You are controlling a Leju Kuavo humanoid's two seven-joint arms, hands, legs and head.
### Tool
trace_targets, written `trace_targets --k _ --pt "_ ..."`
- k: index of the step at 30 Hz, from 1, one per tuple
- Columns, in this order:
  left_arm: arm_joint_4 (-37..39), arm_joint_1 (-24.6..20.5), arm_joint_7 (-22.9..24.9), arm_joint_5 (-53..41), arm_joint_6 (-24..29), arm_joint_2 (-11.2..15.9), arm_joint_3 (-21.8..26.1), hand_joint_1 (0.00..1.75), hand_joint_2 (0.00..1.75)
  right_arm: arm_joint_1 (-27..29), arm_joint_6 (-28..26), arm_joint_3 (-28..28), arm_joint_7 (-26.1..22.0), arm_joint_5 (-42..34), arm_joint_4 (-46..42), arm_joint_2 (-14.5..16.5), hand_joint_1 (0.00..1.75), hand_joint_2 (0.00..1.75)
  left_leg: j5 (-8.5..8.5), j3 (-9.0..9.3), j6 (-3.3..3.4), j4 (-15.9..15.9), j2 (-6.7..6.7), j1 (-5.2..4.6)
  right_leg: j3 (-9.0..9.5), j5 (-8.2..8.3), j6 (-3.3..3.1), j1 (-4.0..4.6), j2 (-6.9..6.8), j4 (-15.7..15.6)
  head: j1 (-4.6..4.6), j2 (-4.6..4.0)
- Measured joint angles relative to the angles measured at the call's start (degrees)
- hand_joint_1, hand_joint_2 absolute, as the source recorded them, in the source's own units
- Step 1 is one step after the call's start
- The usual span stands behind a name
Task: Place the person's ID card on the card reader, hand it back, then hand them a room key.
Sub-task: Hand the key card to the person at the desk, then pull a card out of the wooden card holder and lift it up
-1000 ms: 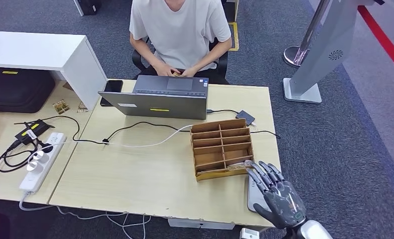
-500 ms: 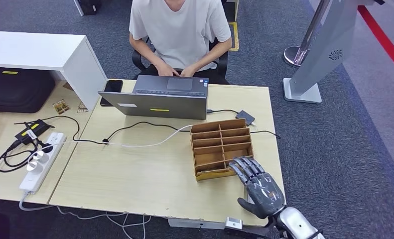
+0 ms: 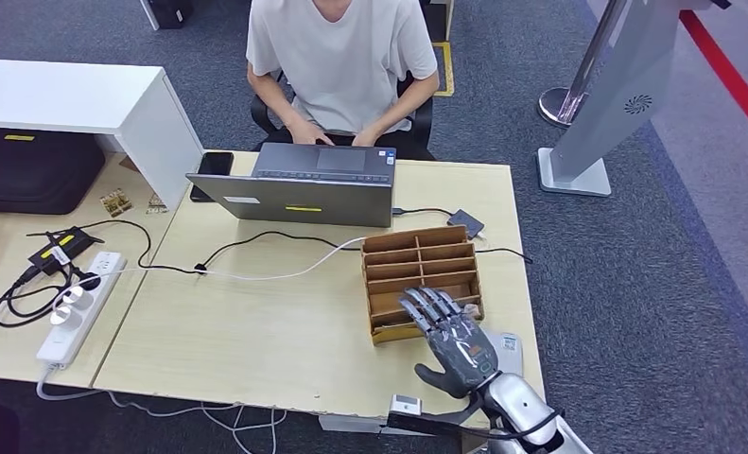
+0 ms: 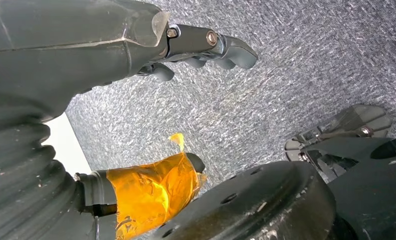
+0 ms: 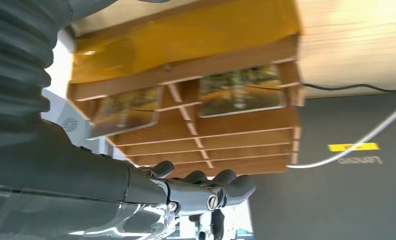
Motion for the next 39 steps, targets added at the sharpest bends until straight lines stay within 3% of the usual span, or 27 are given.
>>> trace_targets --k 20,23,29,39 --pt "0.0 0.0 0.0 -0.3 0.0 0.1 0.0 0.00 1.75 -2.4 -3.4 1.7 1.7 -0.6 4.0 2.6 0.00 1.75 0.00 0.00 0.00 0.0 0.00 0.00 0.00 0.00 0.00 0.00 0.00 0.0 0.02 0.00" --pt "0.0 0.0 0.3 -0.3 0.0 0.1 0.0 0.00 1.75 -2.6 -6.0 1.8 4.3 3.2 4.0 2.6 0.00 1.75 0.00 0.00 0.00 0.0 0.00 0.00 0.00 0.00 0.00 0.00 0.00 0.0 0.02 0.00" --pt "0.0 0.0 0.7 -0.1 0.7 0.0 0.0 0.00 1.75 -2.9 -13.0 1.4 13.3 20.4 3.1 2.3 0.00 1.75 0.00 0.00 0.00 0.0 0.01 -0.01 -0.01 0.00 0.00 -0.01 0.01 0.0 0.02 0.00" --pt "0.0 0.0 1.0 -0.1 0.8 0.0 0.0 0.00 1.75 -2.4 -13.3 0.0 15.0 23.9 1.4 1.6 0.00 1.75 0.00 0.01 0.00 0.0 0.01 0.00 -0.02 0.00 0.00 0.00 0.02 0.0 0.01 0.00"
